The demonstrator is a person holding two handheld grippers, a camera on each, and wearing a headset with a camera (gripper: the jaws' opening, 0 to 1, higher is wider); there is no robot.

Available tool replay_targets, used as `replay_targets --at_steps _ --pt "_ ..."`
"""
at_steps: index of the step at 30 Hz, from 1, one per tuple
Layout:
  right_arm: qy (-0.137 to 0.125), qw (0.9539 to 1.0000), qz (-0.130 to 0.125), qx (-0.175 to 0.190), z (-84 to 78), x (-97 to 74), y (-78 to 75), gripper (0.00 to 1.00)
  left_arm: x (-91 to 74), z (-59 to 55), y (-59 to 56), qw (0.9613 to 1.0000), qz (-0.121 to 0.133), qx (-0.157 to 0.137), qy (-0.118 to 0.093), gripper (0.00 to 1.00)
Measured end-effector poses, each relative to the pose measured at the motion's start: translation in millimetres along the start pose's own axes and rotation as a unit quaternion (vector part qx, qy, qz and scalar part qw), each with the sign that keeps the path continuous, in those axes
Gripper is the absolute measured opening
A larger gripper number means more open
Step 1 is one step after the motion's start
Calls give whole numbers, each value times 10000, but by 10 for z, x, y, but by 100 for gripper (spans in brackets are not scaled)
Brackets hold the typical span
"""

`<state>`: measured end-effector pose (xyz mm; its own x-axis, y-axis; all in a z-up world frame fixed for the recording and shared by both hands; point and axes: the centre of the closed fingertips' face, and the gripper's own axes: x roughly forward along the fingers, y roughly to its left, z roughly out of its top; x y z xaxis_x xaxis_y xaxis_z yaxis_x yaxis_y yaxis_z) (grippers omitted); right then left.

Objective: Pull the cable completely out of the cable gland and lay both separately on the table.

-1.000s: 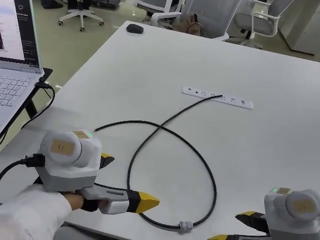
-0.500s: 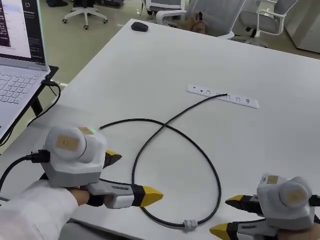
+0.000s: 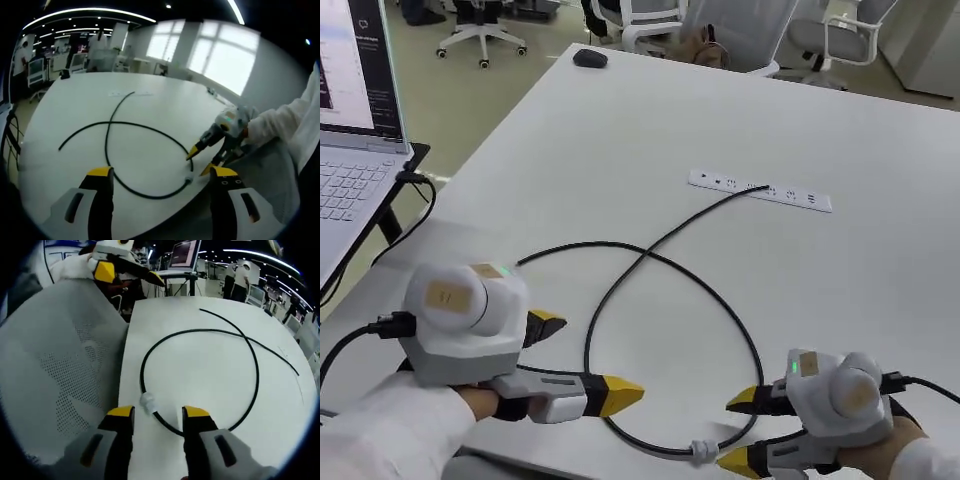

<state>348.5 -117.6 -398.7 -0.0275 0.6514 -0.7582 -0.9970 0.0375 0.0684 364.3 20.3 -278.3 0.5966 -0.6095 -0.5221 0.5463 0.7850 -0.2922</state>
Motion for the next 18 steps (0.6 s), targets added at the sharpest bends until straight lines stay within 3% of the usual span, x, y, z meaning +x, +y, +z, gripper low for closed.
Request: replay_targets --at_steps 5,9,12,18 --pt "192 9984 148 -504 -82 119 33 22 -1 0 2 10000 0 -2 -6 78" --pt "200 9975 232 -629 -73 179 94 15 -1 8 -11 10000 -26 18 -28 77" --pt "167 9973 253 -674 -68 203 116 14 -2 7 -15 10000 -40 28 -26 76" --pt "4 9993 90 -373 -27 190 83 12 3 1 -26 9999 -66 86 -10 74"
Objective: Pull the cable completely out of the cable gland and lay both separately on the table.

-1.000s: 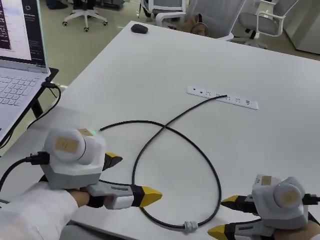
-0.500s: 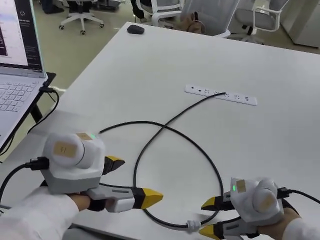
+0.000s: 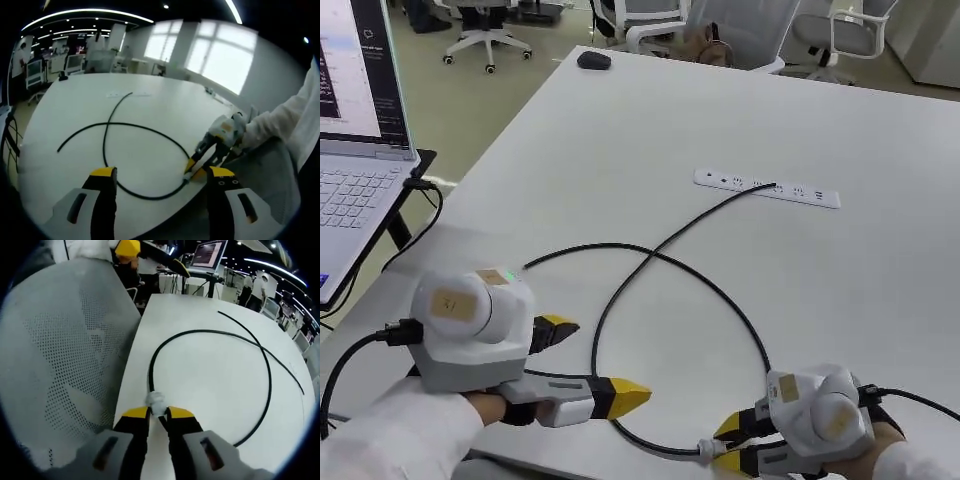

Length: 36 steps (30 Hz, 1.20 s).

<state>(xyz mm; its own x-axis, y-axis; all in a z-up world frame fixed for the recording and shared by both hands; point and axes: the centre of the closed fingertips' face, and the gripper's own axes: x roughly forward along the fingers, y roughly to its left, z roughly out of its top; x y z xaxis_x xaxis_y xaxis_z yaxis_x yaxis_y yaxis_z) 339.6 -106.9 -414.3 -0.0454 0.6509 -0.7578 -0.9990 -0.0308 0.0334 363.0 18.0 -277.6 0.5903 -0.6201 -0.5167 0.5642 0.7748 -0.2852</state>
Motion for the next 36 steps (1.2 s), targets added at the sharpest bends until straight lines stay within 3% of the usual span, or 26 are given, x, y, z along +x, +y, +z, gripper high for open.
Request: replay_targets --at_steps 3,11,16,17,23,25,28,31,32,33,34,36 --pt "-193 9993 -5 308 62 -60 -9 12 7 14 -28 9999 -59 75 -36 72" --pt "-664 9970 -210 341 383 -340 -13 11 9 72 -139 9990 -288 289 -161 63" --pt "-1016 9939 -400 169 696 -571 -36 10 45 149 -339 9952 -784 475 -336 59" --pt "-1084 9930 -462 85 763 -619 -52 10 59 163 -413 9932 -991 478 -371 57" --pt "-1308 9891 -641 -234 1078 -822 -12 10 175 197 -577 9875 -1406 605 -382 44" --pt "-1425 9866 -695 -382 1212 -898 6 9 208 250 -671 9830 -1644 665 -476 41" --pt "-1468 9849 -728 -551 1345 -970 55 9 225 276 -728 9802 -1745 780 -523 35" --pt "-1575 9821 -769 -698 1490 -1063 100 9 188 317 -824 9741 -1986 854 -669 22" --pt "-1556 9819 -784 -738 1506 -1078 103 9 149 349 -886 9697 -2150 857 -776 20" --pt "-1568 9811 -769 -835 1537 -1100 124 9 135 361 -889 9686 -2136 962 -828 19" --pt "-1545 9814 -770 -842 1539 -1110 130 10 106 372 -923 9648 -2215 1111 -884 18" --pt "-1598 9805 -723 -890 1523 -1122 120 10 70 390 -942 9631 -2264 1120 -933 17"
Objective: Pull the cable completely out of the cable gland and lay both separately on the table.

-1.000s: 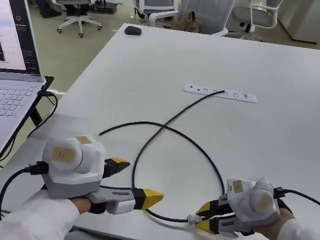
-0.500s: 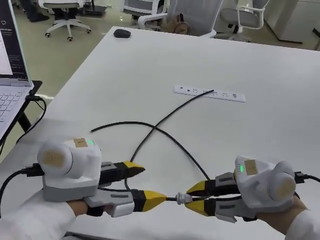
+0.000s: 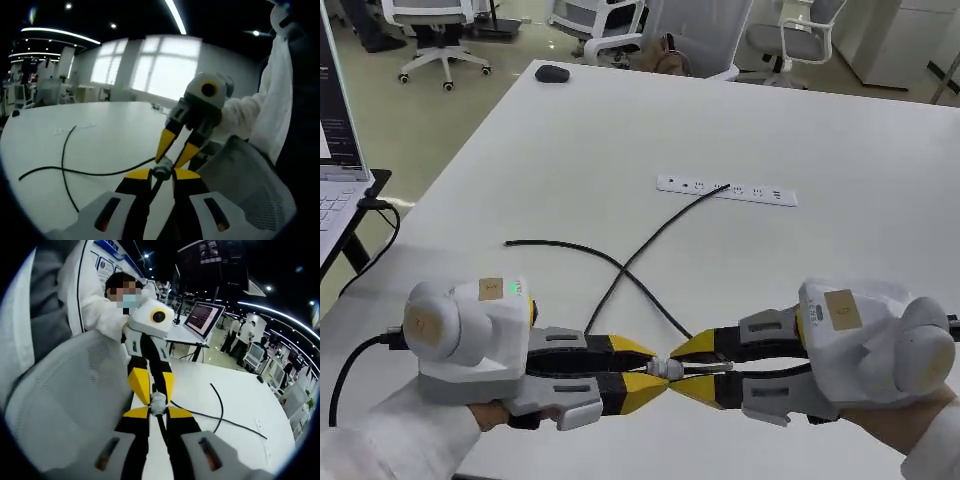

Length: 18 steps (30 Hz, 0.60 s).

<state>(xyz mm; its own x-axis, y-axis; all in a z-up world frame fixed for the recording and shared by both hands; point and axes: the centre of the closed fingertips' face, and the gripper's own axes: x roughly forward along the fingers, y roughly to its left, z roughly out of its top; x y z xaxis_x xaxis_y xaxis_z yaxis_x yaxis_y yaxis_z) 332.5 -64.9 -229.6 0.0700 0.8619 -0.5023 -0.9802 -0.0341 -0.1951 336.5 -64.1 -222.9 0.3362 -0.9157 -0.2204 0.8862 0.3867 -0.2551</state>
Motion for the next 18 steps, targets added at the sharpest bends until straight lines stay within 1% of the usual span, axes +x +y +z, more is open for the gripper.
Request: replay_targets --at_steps 1,2,3,4,5,6,7,8,9,10,11,12,13,14,15,16,17,18 --pt "-16 10000 24 1 16 -15 4 10 -4 5 -7 10000 -21 -7 -8 17" --pt "-49 10000 45 -25 49 -30 20 10 -17 33 -31 9999 -113 58 -51 17" --pt "-82 9999 66 -37 93 -49 32 10 -32 61 -61 9996 -197 182 -77 17" --pt "-114 9999 100 -41 122 -64 43 10 -40 80 -82 9994 -250 210 -79 17" --pt "-168 9998 104 -53 168 -90 45 11 -49 102 -91 9995 -271 162 -96 16" --pt "-281 9996 56 -28 213 -106 25 11 -69 163 -87 9993 -280 126 -196 16" --pt "-423 9991 39 33 266 -112 17 11 -97 240 -113 9986 -374 139 -355 16" --pt "-765 9957 198 477 372 -164 19 12 -112 288 -141 9979 -448 102 -450 16" --pt "-871 9925 284 807 361 -198 -5 12 -127 348 -170 9968 -528 61 -592 16" --pt "-1108 9851 382 1257 417 -229 -35 12 -153 415 -176 9958 -548 131 -728 16" --pt "-1193 9824 427 1369 442 -239 -47 14 -170 448 -187 9951 -565 234 -776 16" --pt "-1394 9722 568 1794 467 -254 -73 16 -183 486 -223 9938 -631 423 -814 16" --pt "-1468 9635 786 2095 482 -261 -42 17 -190 508 -248 9927 -671 567 -828 16" --pt "-1530 9553 915 2360 495 -265 -36 17 -195 526 -274 9919 -698 679 -820 16" --pt "-1590 9473 1061 2569 509 -266 -20 17 -201 538 -287 9911 -717 762 -822 16" --pt "-1645 9416 1184 2687 522 -274 -3 16 -201 542 -301 9903 -734 860 -805 16" --pt "-1759 9325 1325 2863 551 -288 12 16 -208 536 -322 9887 -778 1024 -774 16" --pt "-1835 9262 1402 2980 570 -301 12 15 -212 531 -332 9880 -788 1091 -763 16"
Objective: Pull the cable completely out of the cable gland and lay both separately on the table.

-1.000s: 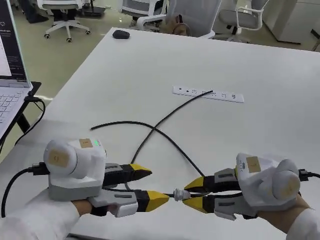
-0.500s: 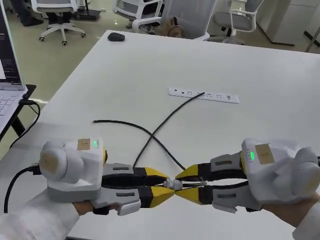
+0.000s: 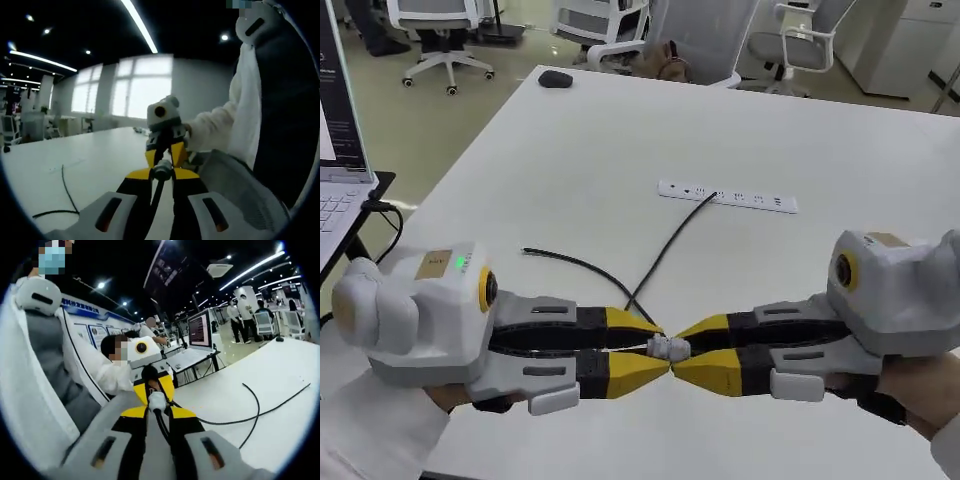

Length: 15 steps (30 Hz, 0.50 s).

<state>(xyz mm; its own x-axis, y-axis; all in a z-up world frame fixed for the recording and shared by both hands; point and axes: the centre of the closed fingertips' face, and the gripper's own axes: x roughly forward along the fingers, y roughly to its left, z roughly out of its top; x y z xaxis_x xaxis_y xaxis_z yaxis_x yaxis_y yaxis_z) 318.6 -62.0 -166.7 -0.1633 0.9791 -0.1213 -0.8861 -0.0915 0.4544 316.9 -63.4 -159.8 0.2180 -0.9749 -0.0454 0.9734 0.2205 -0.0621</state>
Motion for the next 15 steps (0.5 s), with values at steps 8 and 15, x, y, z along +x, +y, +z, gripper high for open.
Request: replay_targets --at_steps 8,15 --pt "-542 9897 310 1284 84 14 49 12 11 65 -25 9986 6 514 -99 16" --pt "-568 9899 140 1294 93 30 53 11 20 66 -11 9982 97 596 -68 16"
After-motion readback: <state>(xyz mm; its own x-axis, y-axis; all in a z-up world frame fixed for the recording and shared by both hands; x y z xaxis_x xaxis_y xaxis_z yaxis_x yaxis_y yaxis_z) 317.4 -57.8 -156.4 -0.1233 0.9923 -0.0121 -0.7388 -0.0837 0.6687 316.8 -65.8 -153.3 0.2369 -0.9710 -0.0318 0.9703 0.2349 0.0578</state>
